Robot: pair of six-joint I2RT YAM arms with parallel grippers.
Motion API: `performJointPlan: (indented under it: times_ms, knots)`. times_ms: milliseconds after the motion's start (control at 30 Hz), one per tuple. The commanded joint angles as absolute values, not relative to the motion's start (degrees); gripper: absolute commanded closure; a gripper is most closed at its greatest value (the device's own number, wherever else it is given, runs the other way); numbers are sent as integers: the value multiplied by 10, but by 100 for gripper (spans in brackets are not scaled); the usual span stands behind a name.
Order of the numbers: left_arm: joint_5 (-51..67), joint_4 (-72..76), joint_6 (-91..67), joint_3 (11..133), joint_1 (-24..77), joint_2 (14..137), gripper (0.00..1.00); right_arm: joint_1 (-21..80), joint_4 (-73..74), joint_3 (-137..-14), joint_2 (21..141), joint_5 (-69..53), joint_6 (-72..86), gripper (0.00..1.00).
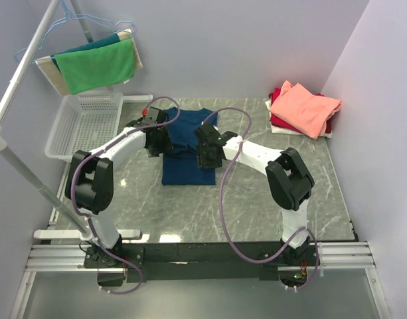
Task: Fold and stack the t-shirts
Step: Fold the tshirt
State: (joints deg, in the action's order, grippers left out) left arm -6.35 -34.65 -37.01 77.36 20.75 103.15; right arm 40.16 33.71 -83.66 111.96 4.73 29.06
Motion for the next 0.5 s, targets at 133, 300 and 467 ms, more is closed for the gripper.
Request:
performJointPlan:
  times_ms: [133,300,467]
  knots:
    - [-30,-331,-359,790,221,1080,46,400,323,-906,1174,32,290,47]
    - [-21,-335,-359,805,222,1106,48,399,338,-963,1221,25,278,47]
    - [-25,-341,-359,837,222,1133,47,395,341,-987,1245,39,273,49]
